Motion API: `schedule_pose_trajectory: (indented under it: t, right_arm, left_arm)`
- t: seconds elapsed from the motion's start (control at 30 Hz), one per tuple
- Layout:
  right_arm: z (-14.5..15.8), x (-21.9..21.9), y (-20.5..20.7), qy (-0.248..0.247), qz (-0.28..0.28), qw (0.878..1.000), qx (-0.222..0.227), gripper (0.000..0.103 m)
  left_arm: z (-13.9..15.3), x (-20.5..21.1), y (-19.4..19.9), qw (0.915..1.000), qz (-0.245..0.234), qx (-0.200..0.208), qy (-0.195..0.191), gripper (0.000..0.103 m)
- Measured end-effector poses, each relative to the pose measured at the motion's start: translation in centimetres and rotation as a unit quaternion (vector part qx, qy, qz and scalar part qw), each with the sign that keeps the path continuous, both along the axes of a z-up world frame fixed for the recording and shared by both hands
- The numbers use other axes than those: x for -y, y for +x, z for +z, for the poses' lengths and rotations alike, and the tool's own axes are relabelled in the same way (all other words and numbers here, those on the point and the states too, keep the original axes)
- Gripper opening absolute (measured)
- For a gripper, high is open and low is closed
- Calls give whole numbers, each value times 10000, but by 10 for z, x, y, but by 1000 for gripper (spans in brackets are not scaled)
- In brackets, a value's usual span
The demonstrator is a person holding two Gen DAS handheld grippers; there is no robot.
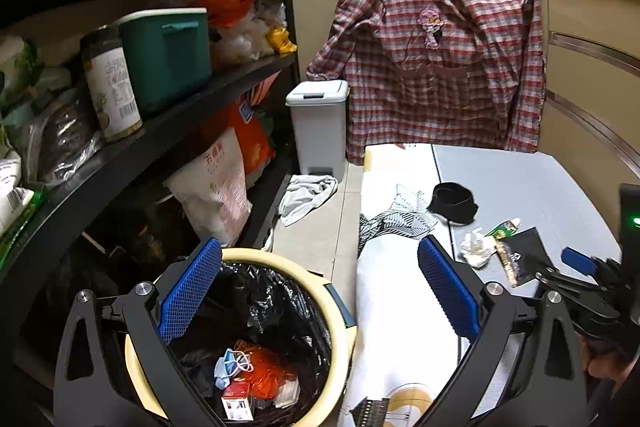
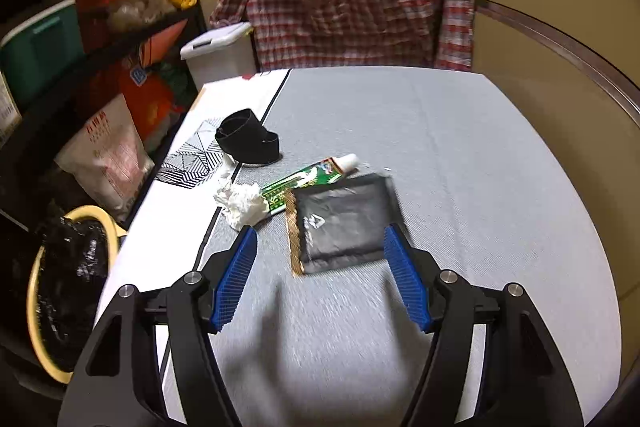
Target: Collect trash
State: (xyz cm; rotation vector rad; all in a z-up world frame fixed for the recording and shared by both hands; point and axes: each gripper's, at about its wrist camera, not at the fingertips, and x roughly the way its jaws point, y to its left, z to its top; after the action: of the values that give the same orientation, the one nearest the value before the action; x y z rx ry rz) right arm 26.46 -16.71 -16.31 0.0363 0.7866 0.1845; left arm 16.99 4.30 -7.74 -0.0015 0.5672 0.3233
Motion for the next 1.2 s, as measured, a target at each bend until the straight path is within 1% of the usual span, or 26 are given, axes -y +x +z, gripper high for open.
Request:
schedule_pose_trajectory:
  t: [0.07, 0.13, 0.3, 0.4, 0.47, 0.53, 0.57, 0.6, 0.63, 0.67, 0.73, 0.93, 1.03, 1.1, 1.13, 1.17, 1.2]
  right_arm:
    - [-7, -10, 13, -270, 32, 9996, -43, 64]
    - [-12, -14, 23, -410, 36, 9991, -134, 57]
    - [-26, -22, 43, -478, 22, 9980, -423, 52]
    - [-29, -30, 43, -790, 109, 9960, -405, 52]
    - [-28, -35, 41, -869, 248, 9952, -367, 45]
    - [-27, -37, 38, -952, 358, 9943, -322, 26]
    - [-27, -39, 36, -985, 439, 9937, -304, 23]
    - [-25, -40, 33, -978, 523, 9935, -261, 15]
    - [-25, -40, 33, -921, 592, 9937, -247, 0]
    - [-27, -39, 33, -883, 594, 9937, -341, 0]
    - [-26, -32, 30, -684, 524, 9956, -374, 0]
    - [-9, -4, 22, -285, 247, 9991, -203, 0]
    - [-7, 17, 26, 154, 37, 9993, -351, 1]
    - [-8, 30, 29, 399, -266, 9978, -450, 6]
    - [-9, 33, 31, 475, -345, 9970, -508, 9]
    - [-11, 36, 33, 550, -406, 9961, -556, 17]
    - [-11, 37, 34, 580, -480, 9956, -566, 39]
  left_arm:
    - [-3, -4, 1, 10000, 15, -27, 8, 95]
    - [-6, -7, 1, 10000, 3, -41, 41, 95]
    - [-10, -11, 1, 9998, -38, -82, 186, 95]
    - [-11, -14, 2, 9998, -31, -95, 181, 95]
    - [-12, -15, 3, 9999, -29, -111, 110, 95]
    - [-11, -14, 3, 9999, -40, -108, 68, 95]
    - [-11, -14, 3, 9999, -54, -98, 71, 95]
    - [-10, -12, 3, 9999, -75, -85, 90, 95]
    - [-10, -11, 2, 9999, -93, -75, 101, 95]
    - [-9, -10, 1, 9998, -119, -63, 109, 95]
    - [-8, -8, 1, 9998, -141, -52, 124, 95]
    - [-3, -6, -2, 9999, -156, 20, 53, 95]
    - [-1, -4, -4, 9998, -172, 55, 19, 95]
    - [1, -3, -5, 9998, -193, 85, 28, 95]
    - [1, -2, -6, 9997, -208, 101, 58, 95]
    - [1, -2, -7, 9997, -212, 109, 78, 95]
    - [2, -2, -7, 9997, -215, 113, 100, 95]
